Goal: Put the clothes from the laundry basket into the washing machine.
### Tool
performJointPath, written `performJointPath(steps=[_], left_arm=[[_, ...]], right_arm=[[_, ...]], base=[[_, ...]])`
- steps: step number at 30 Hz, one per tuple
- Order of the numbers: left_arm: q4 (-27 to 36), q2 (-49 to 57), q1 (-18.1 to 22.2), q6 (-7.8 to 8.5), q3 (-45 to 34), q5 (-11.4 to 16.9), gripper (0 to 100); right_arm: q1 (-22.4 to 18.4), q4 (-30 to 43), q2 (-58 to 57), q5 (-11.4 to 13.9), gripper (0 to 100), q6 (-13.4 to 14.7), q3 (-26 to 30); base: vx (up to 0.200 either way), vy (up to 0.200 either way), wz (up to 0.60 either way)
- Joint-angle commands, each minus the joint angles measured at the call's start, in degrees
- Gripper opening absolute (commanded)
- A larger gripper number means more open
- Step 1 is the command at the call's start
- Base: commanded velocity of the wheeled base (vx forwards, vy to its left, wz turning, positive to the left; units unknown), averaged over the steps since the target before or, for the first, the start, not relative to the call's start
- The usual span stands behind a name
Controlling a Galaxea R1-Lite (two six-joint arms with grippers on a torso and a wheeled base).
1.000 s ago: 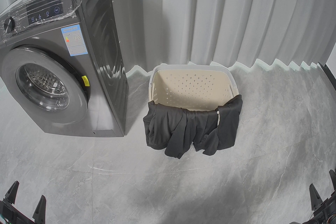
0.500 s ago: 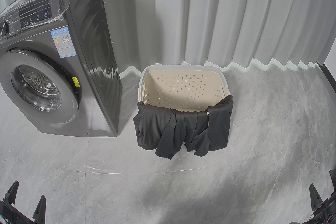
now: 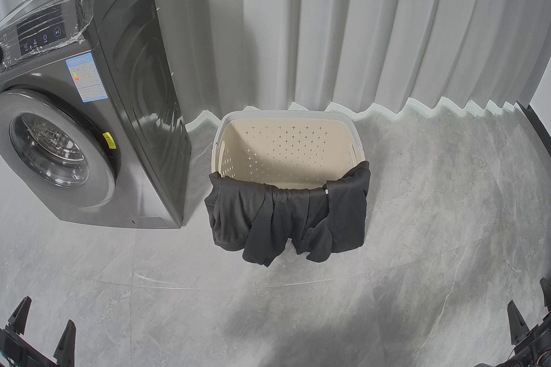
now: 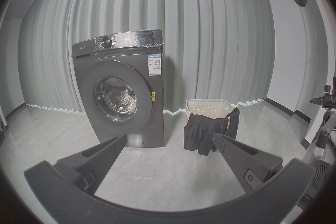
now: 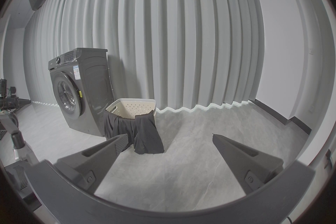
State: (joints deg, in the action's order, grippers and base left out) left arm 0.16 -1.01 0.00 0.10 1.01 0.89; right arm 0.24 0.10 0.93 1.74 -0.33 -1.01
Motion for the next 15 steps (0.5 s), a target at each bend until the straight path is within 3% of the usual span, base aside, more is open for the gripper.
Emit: performJointPath(steps=[1, 6, 15], left_arm=[[-0.07, 1.01, 0.0, -0.01, -0.92, -0.01, 100], [0.02, 1.01, 0.0, -0.01, -0.92, -0.01, 100], [0.02, 1.01, 0.0, -0.01, -0.92, -0.01, 100]], right_arm=[[0.02, -0.01, -0.93, 0.01, 100, -0.02, 1.01], [0.02, -0.01, -0.93, 0.01, 100, -0.02, 1.01], [0.02, -0.01, -0.93, 0.01, 100, -0.02, 1.01]], base=[[0.2, 0.0, 0.0], [0.2, 0.0, 0.0], [0.0, 0.0, 0.0]])
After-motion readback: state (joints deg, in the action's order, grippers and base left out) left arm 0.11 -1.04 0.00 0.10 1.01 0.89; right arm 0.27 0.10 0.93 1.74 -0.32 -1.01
